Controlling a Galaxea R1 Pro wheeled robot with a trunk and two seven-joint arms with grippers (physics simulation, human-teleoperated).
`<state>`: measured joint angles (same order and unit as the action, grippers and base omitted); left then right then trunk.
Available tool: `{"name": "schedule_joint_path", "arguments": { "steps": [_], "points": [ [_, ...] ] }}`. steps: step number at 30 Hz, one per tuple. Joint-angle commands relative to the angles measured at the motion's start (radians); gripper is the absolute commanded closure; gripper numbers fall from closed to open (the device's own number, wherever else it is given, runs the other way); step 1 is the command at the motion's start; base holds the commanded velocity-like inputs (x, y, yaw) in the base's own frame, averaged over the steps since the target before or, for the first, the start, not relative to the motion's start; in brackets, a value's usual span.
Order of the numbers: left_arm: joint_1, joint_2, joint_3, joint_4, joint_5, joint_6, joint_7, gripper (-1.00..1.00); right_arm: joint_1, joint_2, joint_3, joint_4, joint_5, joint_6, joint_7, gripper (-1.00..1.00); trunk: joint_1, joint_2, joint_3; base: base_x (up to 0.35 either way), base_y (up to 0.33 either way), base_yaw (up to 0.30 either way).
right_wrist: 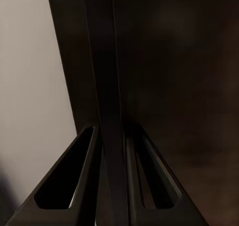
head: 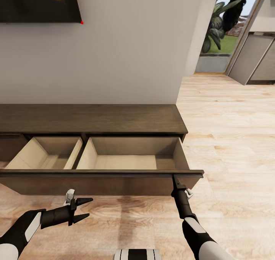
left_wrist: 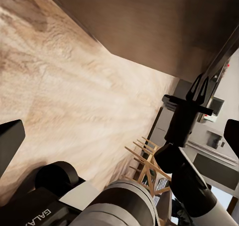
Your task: Place each of the two pumpkins and all three candles from the living room inside a cabinet in the living room (use any cabinet), then make sure every cabinet is closed, and position the cauldron so it is next to a table in the living room.
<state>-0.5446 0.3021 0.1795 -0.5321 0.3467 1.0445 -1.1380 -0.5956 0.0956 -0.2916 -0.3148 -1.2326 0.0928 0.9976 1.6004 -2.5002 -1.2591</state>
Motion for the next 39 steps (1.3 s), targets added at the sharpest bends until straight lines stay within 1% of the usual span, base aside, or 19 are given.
{"name": "schedule_joint_path", "arguments": {
  "steps": [1, 3, 4, 19, 39],
  "points": [
    [0.0, 0.0, 0.0, 0.0, 0.0, 0.0, 0.0, -1.0, 0.012, 0.0, 0.002, 0.0, 0.001, 0.001, 0.001, 1.0, 0.0, 0.0, 0.0, 0.0, 0.0, 0.0],
    [0.0, 0.0, 0.0, 0.0, 0.0, 0.0, 0.0, -1.0, 0.013, 0.0, 0.002, 0.0, 0.001, 0.001, 0.001, 1.0, 0.0, 0.0, 0.0, 0.0, 0.0, 0.0],
    [0.0, 0.0, 0.0, 0.0, 0.0, 0.0, 0.0, -1.0, 0.013, -0.001, 0.002, 0.0, 0.001, 0.001, 0.001, -1.0, 0.0, 0.0, 0.0, 0.0, 0.0, 0.0],
    [0.0, 0.0, 0.0, 0.0, 0.0, 0.0, 0.0, -1.0, 0.012, -0.002, 0.001, 0.0, -0.001, 0.002, -0.017, -1.0, 0.0, 0.0, 0.0, -0.003, 0.008, 0.0],
    [0.0, 0.0, 0.0, 0.0, 0.0, 0.0, 0.0, -1.0, 0.012, -0.002, 0.002, 0.0, 0.0, 0.002, -0.018, -1.0, 0.0, 0.0, 0.0, -0.076, 0.0, 0.0]
  ]
}}
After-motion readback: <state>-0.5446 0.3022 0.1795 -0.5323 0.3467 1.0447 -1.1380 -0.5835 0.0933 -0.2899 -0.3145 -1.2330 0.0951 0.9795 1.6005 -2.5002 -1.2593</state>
